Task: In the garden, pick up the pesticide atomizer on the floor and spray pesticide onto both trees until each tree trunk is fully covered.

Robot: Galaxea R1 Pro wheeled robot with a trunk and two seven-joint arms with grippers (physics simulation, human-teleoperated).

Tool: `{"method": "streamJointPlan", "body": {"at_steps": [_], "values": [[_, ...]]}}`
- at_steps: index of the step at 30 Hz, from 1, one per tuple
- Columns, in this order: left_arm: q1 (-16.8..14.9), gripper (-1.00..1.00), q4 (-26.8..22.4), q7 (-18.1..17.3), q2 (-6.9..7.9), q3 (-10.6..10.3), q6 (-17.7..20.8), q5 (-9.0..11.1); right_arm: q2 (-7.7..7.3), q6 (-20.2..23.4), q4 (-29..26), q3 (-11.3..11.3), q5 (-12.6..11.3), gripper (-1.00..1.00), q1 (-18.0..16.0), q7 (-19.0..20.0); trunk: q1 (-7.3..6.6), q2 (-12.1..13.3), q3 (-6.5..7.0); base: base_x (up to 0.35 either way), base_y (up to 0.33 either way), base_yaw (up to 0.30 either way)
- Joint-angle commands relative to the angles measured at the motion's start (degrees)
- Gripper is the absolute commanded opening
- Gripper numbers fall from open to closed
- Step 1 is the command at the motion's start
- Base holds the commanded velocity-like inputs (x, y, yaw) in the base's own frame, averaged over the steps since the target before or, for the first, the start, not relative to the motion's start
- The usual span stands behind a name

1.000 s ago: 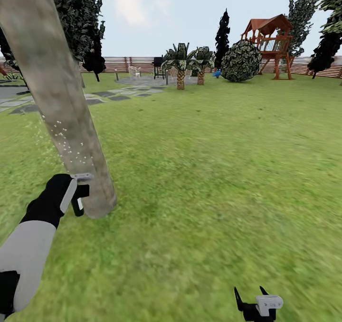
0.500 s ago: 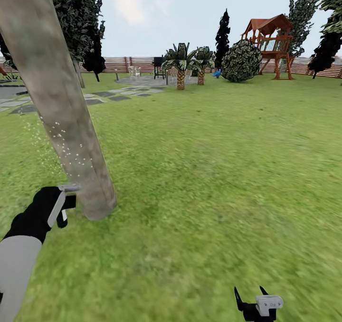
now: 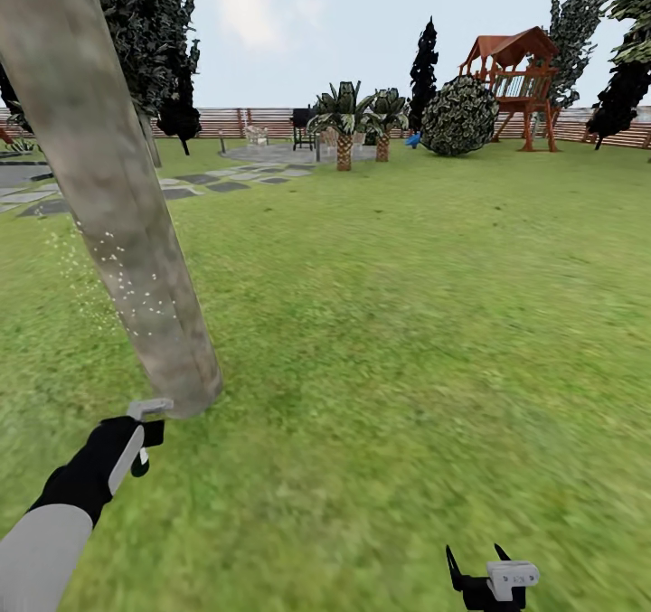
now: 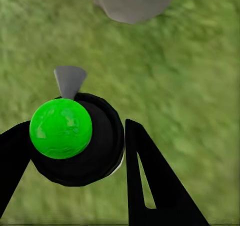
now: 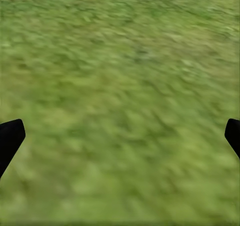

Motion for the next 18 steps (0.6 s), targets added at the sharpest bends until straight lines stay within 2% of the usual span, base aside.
{"method": "streamJointPlan", "body": {"at_steps": [1,4,6,11,18], "values": [[0.0,-1.0,0.1,0.0,-0.01,0.0,0.0,-0.1,0.0,0.0,0.0,0.0,0.0,1.0,0.0,0.0,0.0,0.0,0.0,0.0,0.0,0.0],[0.0,-1.0,0.3,0.2,-0.3,-0.1,0.0,-0.1,0.0,0.0,0.0,0.0,0.0,1.0,0.0,0.0,0.0,0.0,0.0,0.046,0.0,0.0],[0.0,-1.0,0.3,0.2,-1.04,-0.1,0.0,-0.1,0.0,0.0,0.1,0.0,0.0,1.0,0.0,0.0,0.0,0.0,0.0,0.252,0.0,0.0],[0.0,-1.0,0.2,0.2,-1.58,-0.1,0.1,-0.1,0.0,0.0,0.1,0.0,0.0,1.0,0.0,0.0,0.0,0.0,0.0,0.305,-0.054,0.029],[0.0,-1.0,0.0,0.2,-1.96,-0.1,0.1,-0.1,0.0,0.0,0.1,0.0,0.0,1.0,0.0,0.0,0.0,0.0,0.0,0.163,-0.227,0.25]]}}
